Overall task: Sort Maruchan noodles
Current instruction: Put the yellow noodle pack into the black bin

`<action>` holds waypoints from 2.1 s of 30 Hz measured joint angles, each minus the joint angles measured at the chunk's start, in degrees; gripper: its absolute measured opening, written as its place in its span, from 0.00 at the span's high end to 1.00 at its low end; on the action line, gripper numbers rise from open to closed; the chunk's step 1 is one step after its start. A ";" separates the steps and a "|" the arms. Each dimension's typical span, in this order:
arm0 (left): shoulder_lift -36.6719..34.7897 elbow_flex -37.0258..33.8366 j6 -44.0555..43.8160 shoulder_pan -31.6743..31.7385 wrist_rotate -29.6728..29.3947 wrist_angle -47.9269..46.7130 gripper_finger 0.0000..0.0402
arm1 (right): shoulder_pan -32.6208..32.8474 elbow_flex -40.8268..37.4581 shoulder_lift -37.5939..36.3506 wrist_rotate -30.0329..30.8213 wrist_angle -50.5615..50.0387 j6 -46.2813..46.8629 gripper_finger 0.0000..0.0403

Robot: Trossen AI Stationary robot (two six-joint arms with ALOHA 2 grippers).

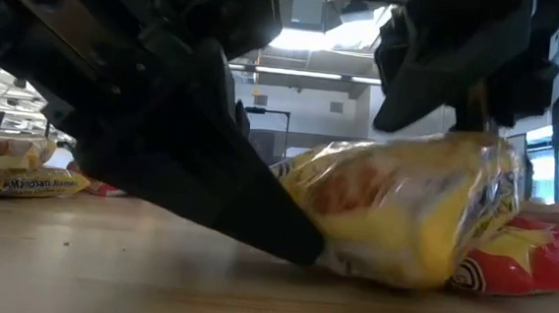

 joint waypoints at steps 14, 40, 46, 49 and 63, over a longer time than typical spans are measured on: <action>0.02 1.30 4.66 -0.70 0.54 -1.58 0.95 | -0.01 0.00 1.88 -3.05 5.07 -2.05 0.42; -15.41 1.39 3.13 -4.19 2.30 -22.56 0.95 | 1.42 0.05 -6.50 -6.13 0.18 -13.42 0.77; -19.93 1.37 4.21 -3.69 0.25 -16.69 0.95 | 5.40 0.04 -12.12 1.72 -6.26 -20.07 0.75; -20.98 1.37 4.63 -3.06 -2.18 -12.44 0.95 | 8.05 0.04 -14.25 6.77 -9.00 -21.41 0.76; -21.18 1.37 1.10 6.51 3.85 -6.40 0.74 | 14.74 0.02 -17.58 21.48 -17.01 -26.28 0.76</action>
